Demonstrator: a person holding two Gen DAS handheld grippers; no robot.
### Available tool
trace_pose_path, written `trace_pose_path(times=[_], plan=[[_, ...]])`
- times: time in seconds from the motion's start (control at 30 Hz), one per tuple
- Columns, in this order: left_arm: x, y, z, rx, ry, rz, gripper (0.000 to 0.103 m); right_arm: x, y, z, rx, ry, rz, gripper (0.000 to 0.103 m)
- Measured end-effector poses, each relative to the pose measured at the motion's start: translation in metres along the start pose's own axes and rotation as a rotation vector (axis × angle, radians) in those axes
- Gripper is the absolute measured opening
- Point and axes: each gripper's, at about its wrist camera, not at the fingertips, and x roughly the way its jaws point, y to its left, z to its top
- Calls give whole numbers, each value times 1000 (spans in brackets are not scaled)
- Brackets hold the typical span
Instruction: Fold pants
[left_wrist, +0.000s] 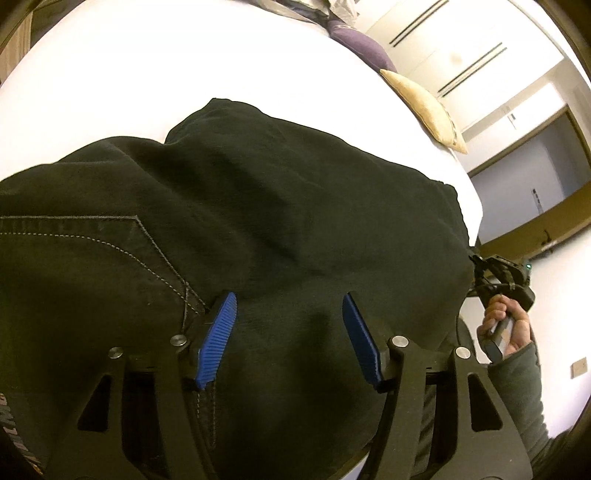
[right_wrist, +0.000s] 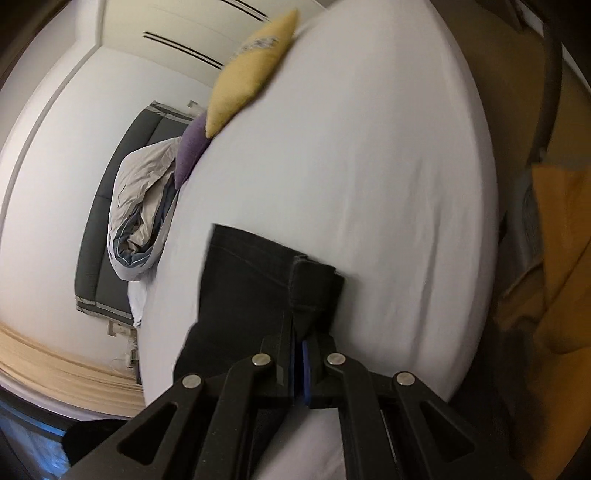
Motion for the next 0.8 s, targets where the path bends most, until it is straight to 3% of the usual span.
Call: trace_pose_path(times=[0.2,0.27,0.37,0.6,0.7,0.8], plan=[[-7,0,-2,-14,-22,-26,58,-1,5,9,-59,9,17,1],[-11,1,-6,-19,-33,-42,58,-3,19,12,-143,4,-8,7],[-13,1,-13,-2,-44,-42,58,4,33,13,-253,10,-68,6],[-24,8,-31,33,-70,-58,58,17,38,20,-274,35,-82,4],[-29,14,-40,29,-81,-57,51,22,32,23,-258,78,-80,3],[-32,21,-42,6,-91,-75,51,9,22,26,-217,116,-56,4]])
